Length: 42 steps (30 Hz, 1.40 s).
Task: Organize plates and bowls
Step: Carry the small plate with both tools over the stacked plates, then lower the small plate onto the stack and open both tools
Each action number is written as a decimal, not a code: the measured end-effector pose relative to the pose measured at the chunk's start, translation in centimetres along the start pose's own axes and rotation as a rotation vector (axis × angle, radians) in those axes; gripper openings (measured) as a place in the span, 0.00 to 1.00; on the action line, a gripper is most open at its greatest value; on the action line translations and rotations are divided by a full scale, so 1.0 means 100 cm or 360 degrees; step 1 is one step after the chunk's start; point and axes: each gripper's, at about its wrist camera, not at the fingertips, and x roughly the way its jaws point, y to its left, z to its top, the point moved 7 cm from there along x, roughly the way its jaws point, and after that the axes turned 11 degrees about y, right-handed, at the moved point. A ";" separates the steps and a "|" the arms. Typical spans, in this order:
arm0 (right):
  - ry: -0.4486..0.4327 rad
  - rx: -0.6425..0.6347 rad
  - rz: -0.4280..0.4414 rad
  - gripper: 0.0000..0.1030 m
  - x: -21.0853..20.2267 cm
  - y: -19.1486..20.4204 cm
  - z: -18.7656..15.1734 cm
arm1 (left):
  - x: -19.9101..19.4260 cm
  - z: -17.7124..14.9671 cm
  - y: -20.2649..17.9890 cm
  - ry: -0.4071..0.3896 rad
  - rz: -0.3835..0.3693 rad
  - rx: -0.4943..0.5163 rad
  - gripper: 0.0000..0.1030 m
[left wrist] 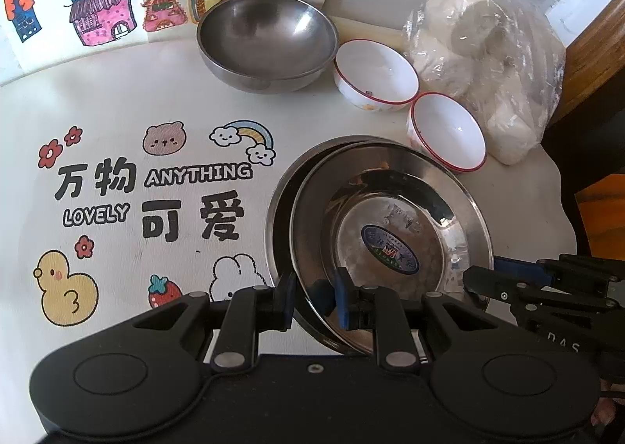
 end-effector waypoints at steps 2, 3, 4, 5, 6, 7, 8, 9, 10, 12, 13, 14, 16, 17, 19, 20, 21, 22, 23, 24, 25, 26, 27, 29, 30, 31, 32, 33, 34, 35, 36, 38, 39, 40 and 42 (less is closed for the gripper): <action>0.0005 -0.0007 -0.0004 0.27 0.001 0.000 0.001 | 0.001 0.000 0.000 0.0001 0.0009 -0.0003 0.22; 0.0009 -0.0011 -0.0006 0.26 0.002 0.000 0.001 | 0.001 0.001 0.000 0.0003 0.0013 -0.0004 0.22; 0.0013 -0.0014 -0.0007 0.26 0.003 0.000 0.002 | 0.001 0.001 0.000 0.0005 0.0017 -0.0006 0.22; 0.0016 -0.0016 -0.0007 0.26 0.003 0.000 0.002 | 0.002 0.001 0.001 0.0007 0.0019 -0.0007 0.22; 0.0019 -0.0019 -0.0007 0.26 0.004 0.000 0.002 | 0.002 0.000 0.001 0.0009 0.0021 -0.0010 0.22; 0.0023 -0.0022 -0.0007 0.26 0.004 0.000 0.002 | 0.002 0.000 0.002 0.0010 0.0023 -0.0011 0.22; 0.0024 -0.0025 -0.0007 0.26 0.005 0.001 0.002 | 0.002 0.000 0.002 0.0011 0.0026 -0.0012 0.22; 0.0026 -0.0029 -0.0007 0.26 0.005 0.001 0.002 | 0.002 0.000 0.002 0.0012 0.0029 -0.0014 0.22; 0.0030 -0.0033 -0.0006 0.26 0.005 0.001 0.002 | 0.003 0.000 0.003 0.0015 0.0032 -0.0011 0.22; 0.0037 -0.0041 -0.0006 0.26 0.006 0.002 0.002 | 0.002 0.000 0.003 0.0013 0.0037 -0.0014 0.21; 0.0040 -0.0044 -0.0006 0.26 0.007 0.002 0.002 | 0.002 0.000 0.003 0.0012 0.0039 -0.0017 0.21; 0.0042 -0.0047 -0.0006 0.26 0.007 0.003 0.002 | 0.002 0.000 0.003 0.0011 0.0041 -0.0018 0.21; 0.0044 -0.0054 -0.0006 0.26 0.008 0.003 0.001 | 0.002 0.000 0.003 0.0010 0.0044 -0.0021 0.21; 0.0046 -0.0057 -0.0007 0.26 0.008 0.004 0.002 | 0.002 0.000 0.003 0.0010 0.0044 -0.0023 0.21; 0.0047 -0.0063 -0.0013 0.26 0.008 0.004 0.002 | 0.002 0.000 0.003 0.0010 0.0044 -0.0022 0.21; 0.0048 -0.0063 -0.0013 0.26 0.008 0.004 0.002 | 0.002 0.000 0.003 0.0010 0.0044 -0.0022 0.21; 0.0047 -0.0062 -0.0013 0.26 0.008 0.004 0.002 | 0.002 0.000 0.003 0.0011 0.0044 -0.0022 0.21; 0.0048 -0.0062 -0.0013 0.26 0.008 0.004 0.002 | 0.002 0.000 0.003 0.0012 0.0044 -0.0022 0.21; 0.0049 -0.0062 -0.0012 0.26 0.008 0.004 0.002 | 0.002 -0.001 0.003 0.0013 0.0044 -0.0023 0.21; 0.0048 -0.0062 -0.0012 0.26 0.008 0.004 0.002 | 0.002 -0.001 0.004 0.0014 0.0042 -0.0024 0.21; 0.0047 -0.0059 -0.0012 0.26 0.008 0.004 0.002 | 0.001 -0.001 0.004 0.0015 0.0042 -0.0026 0.21; 0.0046 -0.0056 -0.0011 0.26 0.008 0.004 0.002 | 0.002 -0.001 0.003 0.0016 0.0042 -0.0026 0.21; 0.0045 -0.0053 -0.0011 0.26 0.008 0.004 0.002 | 0.001 -0.001 0.004 0.0017 0.0044 -0.0025 0.21; 0.0044 -0.0050 -0.0012 0.26 0.008 0.003 0.002 | 0.002 -0.002 0.004 0.0019 0.0052 -0.0027 0.21; 0.0043 -0.0048 -0.0012 0.26 0.008 0.004 0.002 | 0.002 -0.002 0.004 0.0020 0.0052 -0.0030 0.21; 0.0042 -0.0048 -0.0013 0.26 0.008 0.004 0.002 | 0.001 -0.002 0.004 0.0016 0.0042 -0.0032 0.21; 0.0040 -0.0049 -0.0013 0.27 0.007 0.004 0.002 | 0.001 -0.002 0.003 0.0012 0.0038 -0.0030 0.21; 0.0040 -0.0049 -0.0013 0.27 0.007 0.004 0.002 | 0.000 -0.001 0.002 0.0010 0.0038 -0.0024 0.21; 0.0038 -0.0048 -0.0015 0.27 0.007 0.005 0.002 | 0.000 -0.001 0.001 0.0010 0.0036 -0.0017 0.21; 0.0040 -0.0047 -0.0014 0.27 0.007 0.004 0.002 | 0.001 -0.001 0.001 0.0010 0.0035 -0.0013 0.21; 0.0039 -0.0044 -0.0013 0.28 0.007 0.004 0.002 | 0.001 -0.002 0.000 0.0010 0.0034 -0.0011 0.21; 0.0042 -0.0040 -0.0008 0.29 0.007 0.004 0.001 | 0.000 -0.002 0.001 0.0007 0.0032 -0.0010 0.22; 0.0042 -0.0041 -0.0009 0.30 0.007 0.005 0.001 | -0.001 -0.002 0.001 0.0004 0.0031 -0.0009 0.23; 0.0041 -0.0040 -0.0009 0.31 0.007 0.005 0.001 | -0.002 -0.001 0.002 -0.0002 0.0030 -0.0011 0.23; 0.0041 -0.0041 -0.0010 0.33 0.007 0.005 0.002 | -0.005 0.000 0.003 -0.0015 0.0026 -0.0016 0.28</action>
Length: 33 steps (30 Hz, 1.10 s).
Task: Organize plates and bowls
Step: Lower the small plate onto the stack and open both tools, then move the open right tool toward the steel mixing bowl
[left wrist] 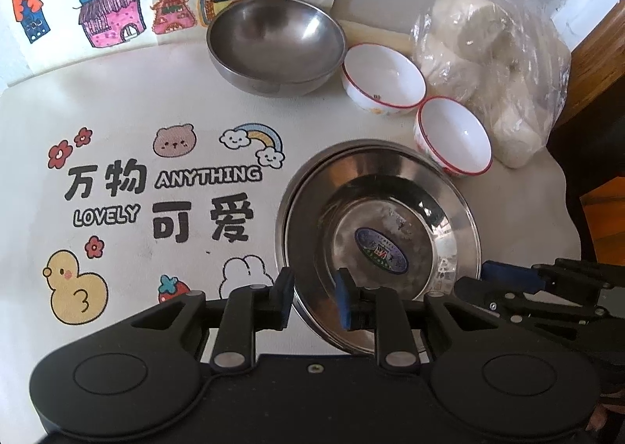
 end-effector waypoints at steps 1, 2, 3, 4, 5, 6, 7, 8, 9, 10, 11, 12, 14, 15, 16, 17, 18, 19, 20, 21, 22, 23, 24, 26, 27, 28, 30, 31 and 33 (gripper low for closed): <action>-0.0003 0.0003 0.0000 0.34 0.000 0.000 0.000 | -0.002 0.001 0.001 -0.0009 -0.0002 -0.0006 0.35; -0.0009 0.0006 -0.0003 0.36 -0.001 0.001 0.000 | -0.004 0.002 0.003 -0.0017 -0.0004 -0.0011 0.41; -0.0015 0.0007 -0.0005 0.38 -0.002 0.002 0.001 | -0.005 0.002 0.004 -0.0024 -0.0003 -0.0017 0.45; -0.0022 0.0013 -0.0005 0.39 -0.003 0.002 0.001 | -0.007 0.003 0.006 -0.0033 -0.0001 -0.0024 0.52; -0.0027 0.0021 -0.0007 0.44 -0.005 0.002 0.001 | -0.008 0.004 0.008 -0.0041 0.0000 -0.0032 0.59; -0.0033 0.0031 -0.0010 0.49 -0.006 0.002 0.001 | -0.009 0.004 0.011 -0.0050 0.0003 -0.0042 0.64; -0.0039 0.0042 -0.0015 0.52 -0.007 0.002 0.001 | -0.011 0.005 0.014 -0.0058 0.0007 -0.0055 0.73; -0.0044 0.0052 -0.0020 0.56 -0.008 0.002 0.001 | -0.011 0.005 0.017 -0.0063 0.0012 -0.0068 0.81; -0.0046 0.0061 -0.0022 0.60 -0.008 0.002 0.001 | -0.012 0.005 0.020 -0.0064 0.0017 -0.0080 0.83; -0.0048 0.0073 -0.0023 0.62 -0.009 0.001 0.002 | -0.012 0.006 0.024 -0.0066 0.0024 -0.0093 0.85; -0.0051 0.0084 -0.0025 0.67 -0.009 0.001 0.002 | -0.013 0.006 0.027 -0.0063 0.0028 -0.0102 0.85; -0.0054 0.0092 -0.0029 0.72 -0.009 0.001 0.002 | -0.012 0.006 0.031 -0.0058 0.0034 -0.0114 0.86; -0.0060 0.0107 -0.0033 0.79 -0.010 0.001 0.003 | -0.013 0.006 0.038 -0.0060 0.0050 -0.0134 0.95; -0.0063 0.0116 -0.0033 0.85 -0.009 0.002 0.003 | -0.014 0.007 0.041 -0.0064 0.0058 -0.0143 0.96; -0.0068 0.0123 -0.0031 0.86 -0.009 0.002 0.003 | -0.014 0.007 0.045 -0.0067 0.0064 -0.0151 0.96; -0.0072 0.0131 -0.0030 0.89 -0.009 0.003 0.003 | -0.014 0.007 0.048 -0.0063 0.0070 -0.0157 0.98; -0.0074 0.0138 -0.0032 0.92 -0.009 0.003 0.004 | -0.014 0.007 0.051 -0.0060 0.0079 -0.0165 0.99; -0.0078 0.0148 -0.0035 0.93 -0.009 0.004 0.005 | -0.014 0.008 0.054 -0.0059 0.0089 -0.0172 0.99; -0.0083 0.0158 -0.0036 0.95 -0.009 0.004 0.005 | -0.014 0.009 0.058 -0.0057 0.0096 -0.0178 0.99; -0.0092 0.0166 -0.0034 0.96 -0.009 0.005 0.006 | -0.014 0.009 0.062 -0.0054 0.0100 -0.0184 0.99; -0.0101 0.0172 -0.0033 0.97 -0.009 0.006 0.007 | -0.014 0.011 0.067 -0.0050 0.0106 -0.0193 0.99; -0.0114 0.0175 -0.0041 0.99 -0.010 0.007 0.007 | -0.014 0.012 0.071 -0.0045 0.0111 -0.0201 0.99; -0.0129 0.0179 -0.0045 1.00 -0.010 0.009 0.008 | -0.014 0.014 0.077 -0.0041 0.0117 -0.0213 0.99; -0.0151 0.0185 -0.0051 1.00 -0.010 0.012 0.009 | -0.016 0.018 0.087 -0.0054 0.0125 -0.0241 0.99; -0.0159 0.0189 -0.0054 1.00 -0.009 0.014 0.010 | -0.017 0.021 0.093 -0.0063 0.0134 -0.0254 0.99; -0.0167 0.0194 -0.0059 1.00 -0.009 0.015 0.011 | -0.018 0.025 0.097 -0.0068 0.0139 -0.0262 0.99; -0.0193 0.0205 -0.0068 1.00 -0.009 0.019 0.013 | -0.019 0.033 0.105 -0.0078 0.0146 -0.0265 0.99; -0.0205 0.0210 -0.0070 1.00 -0.009 0.021 0.014 | -0.019 0.038 0.108 -0.0081 0.0151 -0.0257 0.99; -0.0269 0.0225 -0.0083 1.00 -0.010 0.024 0.019 | -0.020 0.050 0.114 -0.0095 0.0162 -0.0231 0.99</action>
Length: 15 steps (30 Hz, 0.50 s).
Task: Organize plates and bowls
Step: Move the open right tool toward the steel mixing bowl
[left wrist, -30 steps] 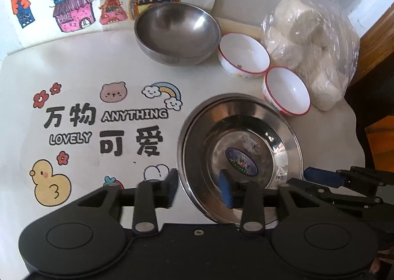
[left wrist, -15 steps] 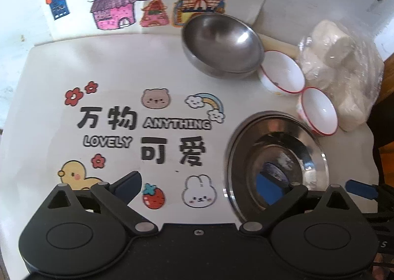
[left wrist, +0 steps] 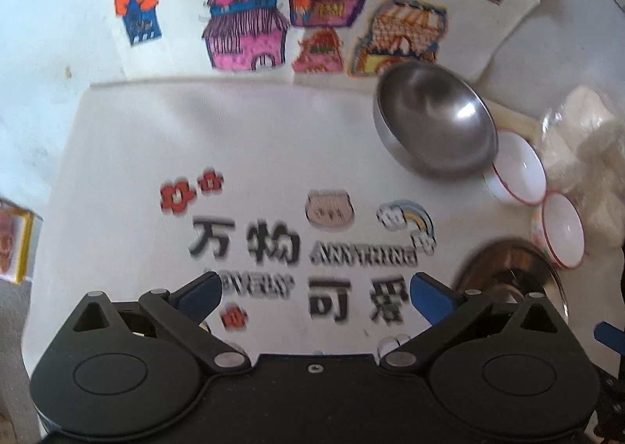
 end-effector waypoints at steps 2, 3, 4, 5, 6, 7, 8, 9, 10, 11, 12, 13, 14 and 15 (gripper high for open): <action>-0.0019 0.0016 0.0001 1.00 0.001 0.005 0.004 | 0.000 0.013 0.002 -0.0018 0.0005 0.0028 0.99; -0.0028 0.0023 0.0003 1.00 0.001 0.007 0.007 | 0.000 0.020 0.003 -0.0026 0.0008 0.0043 0.99; -0.0036 0.0029 0.0007 1.00 0.003 0.011 0.010 | 0.001 0.028 0.003 -0.0033 0.0011 0.0064 0.99; -0.0041 0.0032 0.0012 1.00 0.004 0.014 0.013 | 0.002 0.034 0.003 -0.0035 0.0013 0.0085 0.99; -0.0047 0.0037 0.0019 1.00 0.006 0.018 0.017 | 0.002 0.041 0.003 -0.0040 0.0014 0.0107 0.99; -0.0053 0.0040 0.0027 1.00 0.008 0.021 0.021 | 0.003 0.048 0.003 -0.0048 0.0016 0.0131 0.99; -0.0058 0.0041 0.0035 1.00 0.010 0.025 0.025 | 0.004 0.054 0.003 -0.0053 0.0016 0.0152 0.99; -0.0063 0.0042 0.0039 1.00 0.012 0.029 0.029 | 0.005 0.061 0.003 -0.0056 0.0015 0.0174 0.99; -0.0070 0.0044 0.0043 1.00 0.014 0.032 0.034 | 0.007 0.067 0.003 -0.0057 0.0013 0.0190 0.99; -0.0076 0.0045 0.0050 1.00 0.015 0.035 0.039 | 0.008 0.072 0.003 -0.0058 0.0011 0.0205 0.99; -0.0081 0.0046 0.0055 1.00 0.017 0.038 0.044 | 0.010 0.078 0.003 -0.0057 0.0012 0.0220 0.99; -0.0086 0.0050 0.0062 1.00 0.020 0.041 0.050 | 0.013 0.083 0.003 -0.0056 0.0012 0.0231 0.99; -0.0090 0.0056 0.0070 1.00 0.022 0.043 0.056 | 0.015 0.087 0.002 -0.0056 0.0009 0.0244 0.99; -0.0093 0.0063 0.0081 1.00 0.024 0.045 0.060 | 0.017 0.092 0.002 -0.0054 0.0007 0.0257 0.99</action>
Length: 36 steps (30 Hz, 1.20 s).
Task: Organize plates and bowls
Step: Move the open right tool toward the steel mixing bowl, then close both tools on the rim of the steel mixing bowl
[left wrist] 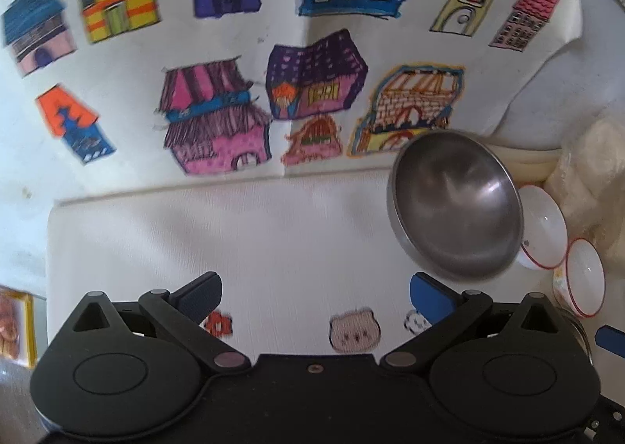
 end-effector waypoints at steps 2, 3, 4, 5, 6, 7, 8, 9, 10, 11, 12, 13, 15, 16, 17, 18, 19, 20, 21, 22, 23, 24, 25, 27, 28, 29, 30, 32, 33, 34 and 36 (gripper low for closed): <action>-0.0004 0.0029 0.0031 0.99 0.006 0.004 0.010 | 0.005 0.009 0.000 0.0007 -0.0002 0.0021 0.99; -0.0007 0.0044 0.0037 0.99 0.009 0.006 0.014 | 0.008 0.014 0.000 0.0011 -0.0009 0.0029 0.99; -0.0011 0.0057 0.0045 0.98 0.012 0.007 0.019 | 0.010 0.018 -0.001 0.0011 -0.0017 0.0038 0.99; -0.0015 0.0070 0.0056 0.95 0.015 0.009 0.024 | 0.012 0.023 -0.001 0.0010 -0.0021 0.0046 0.99; -0.0019 0.0078 0.0063 0.94 0.017 0.010 0.027 | 0.014 0.027 -0.002 0.0009 -0.0026 0.0055 0.99; -0.0022 0.0088 0.0063 0.93 0.021 0.012 0.031 | 0.016 0.031 -0.004 0.0008 -0.0033 0.0065 0.99; -0.0027 0.0097 0.0064 0.90 0.024 0.013 0.034 | 0.017 0.034 -0.006 0.0007 -0.0039 0.0071 0.99; -0.0031 0.0105 0.0063 0.87 0.027 0.013 0.038 | 0.018 0.037 -0.007 0.0007 -0.0047 0.0076 0.99; -0.0033 0.0115 0.0062 0.86 0.029 0.014 0.041 | 0.020 0.040 -0.009 0.0007 -0.0055 0.0080 0.99; -0.0035 0.0122 0.0063 0.85 0.032 0.015 0.044 | 0.020 0.042 -0.010 0.0006 -0.0064 0.0084 0.99; -0.0034 0.0131 0.0063 0.84 0.035 0.015 0.046 | 0.021 0.044 -0.012 0.0005 -0.0075 0.0088 0.99; -0.0031 0.0138 0.0062 0.84 0.039 0.015 0.049 | 0.022 0.045 -0.014 0.0005 -0.0082 0.0092 0.99; -0.0024 0.0145 0.0049 0.81 0.045 0.015 0.053 | 0.025 0.047 -0.017 0.0009 -0.0092 0.0099 0.99; -0.0019 0.0149 0.0040 0.80 0.048 0.015 0.054 | 0.027 0.048 -0.019 0.0011 -0.0097 0.0099 0.99; -0.0014 0.0154 0.0031 0.78 0.051 0.014 0.055 | 0.028 0.049 -0.021 0.0012 -0.0103 0.0097 0.99; -0.0010 0.0161 0.0024 0.77 0.054 0.013 0.057 | 0.028 0.049 -0.022 0.0011 -0.0108 0.0095 0.98; -0.0008 0.0169 0.0018 0.75 0.056 0.012 0.057 | 0.029 0.049 -0.023 0.0010 -0.0108 0.0093 0.95; -0.0004 0.0177 0.0013 0.73 0.059 0.011 0.058 | 0.031 0.050 -0.025 0.0011 -0.0106 0.0090 0.92; 0.0000 0.0188 0.0006 0.70 0.061 0.010 0.060 | 0.032 0.050 -0.026 0.0012 -0.0107 0.0088 0.90; 0.0003 0.0198 0.0004 0.69 0.063 0.009 0.061 | 0.033 0.050 -0.028 0.0012 -0.0111 0.0084 0.87; 0.0009 0.0212 0.0005 0.68 0.066 0.008 0.063 | 0.033 0.050 -0.029 0.0013 -0.0113 0.0078 0.85; 0.0015 0.0227 0.0008 0.65 0.068 0.006 0.064 | 0.035 0.050 -0.031 0.0015 -0.0111 0.0070 0.84; 0.0022 0.0249 0.0020 0.62 0.070 0.005 0.065 | 0.037 0.051 -0.032 0.0015 -0.0110 0.0058 0.82; 0.0031 0.0286 0.0044 0.54 0.073 0.002 0.067 | 0.037 0.051 -0.032 0.0014 -0.0120 0.0036 0.76; 0.0035 0.0305 0.0052 0.54 0.074 0.000 0.068 | 0.037 0.051 -0.032 0.0018 -0.0131 0.0026 0.73; 0.0038 0.0315 0.0058 0.53 0.075 0.000 0.068 | 0.038 0.052 -0.033 0.0022 -0.0140 0.0020 0.69; 0.0039 0.0322 0.0063 0.52 0.076 -0.001 0.069 | 0.038 0.052 -0.034 0.0025 -0.0147 0.0018 0.67; 0.0042 0.0322 0.0069 0.49 0.079 -0.001 0.071 | 0.041 0.053 -0.037 0.0027 -0.0157 0.0017 0.57; 0.0046 0.0319 0.0073 0.47 0.080 -0.001 0.072 | 0.043 0.053 -0.039 0.0031 -0.0162 0.0013 0.54; 0.0050 0.0317 0.0077 0.47 0.081 -0.001 0.072 | 0.044 0.053 -0.041 0.0037 -0.0175 0.0014 0.48; 0.0065 0.0318 0.0085 0.45 0.085 -0.001 0.073 | 0.044 0.051 -0.042 0.0053 -0.0188 0.0026 0.37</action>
